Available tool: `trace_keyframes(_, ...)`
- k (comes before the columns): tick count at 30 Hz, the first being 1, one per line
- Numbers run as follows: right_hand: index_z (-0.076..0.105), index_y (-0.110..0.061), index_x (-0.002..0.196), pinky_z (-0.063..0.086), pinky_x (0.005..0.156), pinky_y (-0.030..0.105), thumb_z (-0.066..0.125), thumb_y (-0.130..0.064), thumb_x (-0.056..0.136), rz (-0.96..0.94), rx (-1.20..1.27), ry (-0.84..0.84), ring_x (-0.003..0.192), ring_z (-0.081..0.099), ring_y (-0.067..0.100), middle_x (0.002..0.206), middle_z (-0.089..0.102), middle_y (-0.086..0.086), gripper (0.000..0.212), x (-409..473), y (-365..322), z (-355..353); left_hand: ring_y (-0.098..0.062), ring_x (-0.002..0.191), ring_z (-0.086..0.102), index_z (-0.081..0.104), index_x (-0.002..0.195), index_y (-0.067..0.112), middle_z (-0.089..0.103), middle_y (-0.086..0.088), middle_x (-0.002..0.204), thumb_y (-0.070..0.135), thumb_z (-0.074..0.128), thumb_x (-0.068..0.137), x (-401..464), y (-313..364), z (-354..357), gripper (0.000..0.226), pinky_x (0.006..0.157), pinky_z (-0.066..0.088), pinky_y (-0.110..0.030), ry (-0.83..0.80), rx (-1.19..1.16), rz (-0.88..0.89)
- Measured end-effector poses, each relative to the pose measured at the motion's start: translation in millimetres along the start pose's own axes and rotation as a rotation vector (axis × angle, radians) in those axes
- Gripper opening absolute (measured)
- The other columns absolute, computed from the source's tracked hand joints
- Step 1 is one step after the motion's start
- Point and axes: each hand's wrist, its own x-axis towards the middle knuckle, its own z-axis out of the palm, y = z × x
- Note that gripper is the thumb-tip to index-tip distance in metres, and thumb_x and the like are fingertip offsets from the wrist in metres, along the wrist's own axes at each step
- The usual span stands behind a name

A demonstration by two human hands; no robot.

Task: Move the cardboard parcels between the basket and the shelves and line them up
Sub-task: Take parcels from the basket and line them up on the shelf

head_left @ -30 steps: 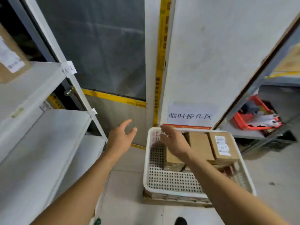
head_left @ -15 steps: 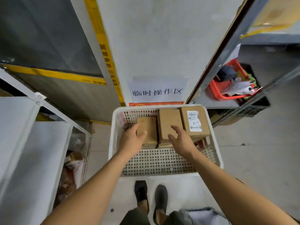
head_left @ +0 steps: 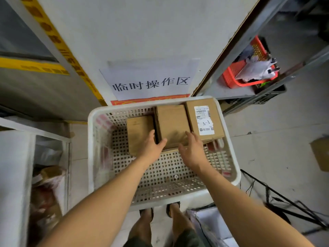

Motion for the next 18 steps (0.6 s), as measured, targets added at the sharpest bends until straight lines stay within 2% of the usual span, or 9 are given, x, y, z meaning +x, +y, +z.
trace_keyframes(2,0.027,-0.011,0.163,0.016,0.129,0.046,0.056,-0.03,0.106,-0.024,-0.036,0.006,0.159,0.015,0.032,0.171,0.024,0.013,0.066,13.7,-0.5,5.6,-0.025,0.148,0.042,0.015,0.166,0.032,0.028,0.004,0.171,0.068,0.053,0.098,14.3,2.1,5.8,0.086,0.113,0.046,-0.046,-0.007,-0.035,-0.044)
trace_keyframes(4,0.024,-0.01,0.164,0.015,0.129,0.046,0.056,-0.03,0.106,-0.031,-0.044,0.02,0.158,0.013,0.033,0.172,0.02,0.012,0.069,26.1,0.8,12.7,-0.027,0.15,0.039,0.015,0.167,0.031,0.028,0.002,0.171,0.07,0.054,0.097,28.9,3.3,12.9,0.089,0.117,0.041,-0.046,-0.002,-0.063,-0.069)
trace_keyframes(7,0.021,-0.007,0.164,0.012,0.129,0.046,0.055,-0.032,0.106,-0.022,-0.035,0.038,0.158,0.013,0.034,0.172,0.019,0.015,0.072,35.6,3.1,25.0,-0.029,0.146,0.046,0.018,0.166,0.03,0.035,0.0,0.168,0.071,0.053,0.096,46.1,4.2,22.4,0.089,0.113,0.045,-0.045,0.009,-0.066,-0.104)
trace_keyframes(10,0.019,-0.005,0.165,0.011,0.132,0.046,0.053,-0.033,0.106,-0.014,0.022,0.076,0.16,0.012,0.033,0.173,0.018,0.016,0.073,39.7,5.9,34.7,-0.032,0.134,0.057,0.019,0.165,0.035,0.039,0.001,0.165,0.072,0.051,0.096,58.4,-7.0,28.2,0.084,0.105,0.054,-0.054,-0.003,-0.1,-0.115)
trace_keyframes(12,0.016,-0.007,0.166,0.014,0.132,0.045,0.054,-0.032,0.107,-0.008,0.115,0.076,0.16,0.015,0.03,0.173,0.02,0.013,0.075,42.8,7.8,37.4,-0.032,0.136,0.055,0.018,0.165,0.036,0.036,0.002,0.167,0.069,0.051,0.098,56.4,-14.7,25.5,0.082,0.105,0.053,-0.056,-0.017,-0.145,-0.119)
trace_keyframes(14,0.011,-0.012,0.167,0.019,0.13,0.039,0.058,-0.033,0.106,0.042,0.265,0.049,0.159,0.022,0.026,0.172,0.024,0.009,0.08,47.9,8.7,35.4,-0.031,0.143,0.048,0.016,0.165,0.037,0.031,0.004,0.169,0.066,0.051,0.1,49.8,-19.3,19.9,0.08,0.107,0.051,-0.055,-0.022,-0.191,-0.129)
trace_keyframes(16,0.008,-0.016,0.169,0.024,0.127,0.036,0.06,-0.04,0.106,0.103,0.363,-0.031,0.157,0.028,0.024,0.171,0.028,0.006,0.085,54.1,11.9,32.4,-0.027,0.149,0.041,0.016,0.166,0.036,0.028,0.005,0.17,0.062,0.049,0.103,47.4,-24.8,17.0,0.076,0.111,0.048,-0.048,-0.021,-0.215,-0.134)
trace_keyframes(18,0.011,-0.021,0.169,0.03,0.127,0.041,0.061,-0.049,0.103,0.129,0.413,-0.101,0.154,0.035,0.025,0.168,0.036,0.005,0.087,57.8,15.9,29.3,-0.024,0.154,0.033,0.017,0.166,0.035,0.027,0.004,0.171,0.06,0.049,0.104,47.3,-27.7,15.7,0.073,0.12,0.033,-0.045,-0.024,-0.227,-0.127)
